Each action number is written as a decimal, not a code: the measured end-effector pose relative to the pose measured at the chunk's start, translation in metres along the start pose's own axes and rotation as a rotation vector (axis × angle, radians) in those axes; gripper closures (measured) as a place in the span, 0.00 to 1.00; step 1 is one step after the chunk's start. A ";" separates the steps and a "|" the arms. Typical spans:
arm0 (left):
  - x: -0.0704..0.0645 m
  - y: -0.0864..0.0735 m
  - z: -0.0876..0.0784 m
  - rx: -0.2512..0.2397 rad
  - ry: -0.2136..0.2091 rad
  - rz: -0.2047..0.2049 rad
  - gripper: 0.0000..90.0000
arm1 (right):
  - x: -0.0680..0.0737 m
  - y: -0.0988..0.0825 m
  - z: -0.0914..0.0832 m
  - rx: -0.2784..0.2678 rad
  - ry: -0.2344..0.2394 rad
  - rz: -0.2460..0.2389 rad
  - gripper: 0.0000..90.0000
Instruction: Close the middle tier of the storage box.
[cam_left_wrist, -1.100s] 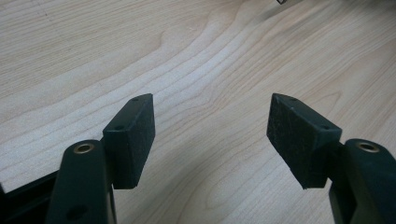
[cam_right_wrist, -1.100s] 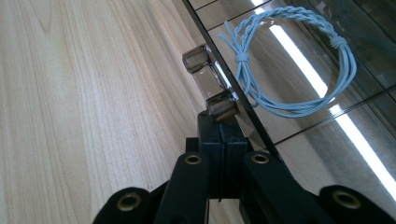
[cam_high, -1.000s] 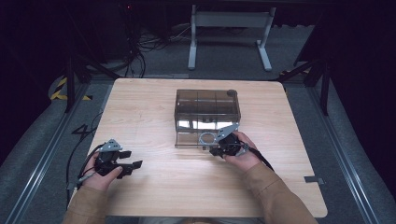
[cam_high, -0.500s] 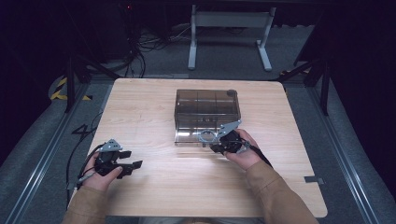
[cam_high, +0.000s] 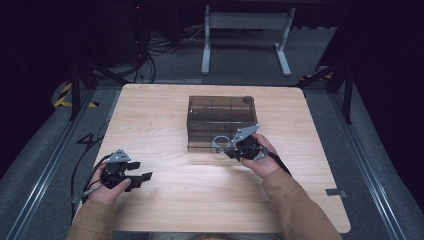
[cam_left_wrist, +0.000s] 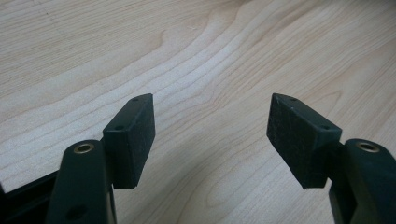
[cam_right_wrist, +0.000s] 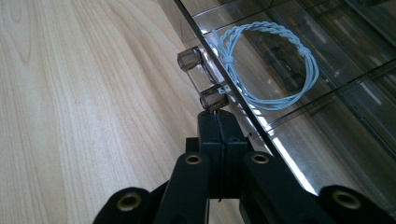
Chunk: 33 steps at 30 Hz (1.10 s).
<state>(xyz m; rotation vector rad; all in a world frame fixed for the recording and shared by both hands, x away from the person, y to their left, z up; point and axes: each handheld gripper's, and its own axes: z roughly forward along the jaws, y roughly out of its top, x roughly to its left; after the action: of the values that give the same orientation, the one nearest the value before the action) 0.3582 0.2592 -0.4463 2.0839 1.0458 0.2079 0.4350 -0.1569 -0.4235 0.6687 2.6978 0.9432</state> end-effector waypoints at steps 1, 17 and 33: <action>0.000 0.000 0.000 0.000 0.000 0.000 0.37 | -0.001 0.001 0.000 -0.001 0.001 0.000 1.00; 0.000 0.000 0.000 -0.005 0.004 -0.006 0.37 | -0.012 0.008 -0.003 0.011 -0.025 0.002 1.00; 0.001 -0.001 0.000 -0.006 0.000 -0.006 0.37 | -0.023 0.013 0.000 0.026 -0.032 0.013 1.00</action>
<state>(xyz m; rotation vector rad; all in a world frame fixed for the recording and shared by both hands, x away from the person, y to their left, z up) 0.3582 0.2604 -0.4468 2.0752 1.0499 0.2078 0.4600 -0.1593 -0.4147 0.7006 2.6855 0.8940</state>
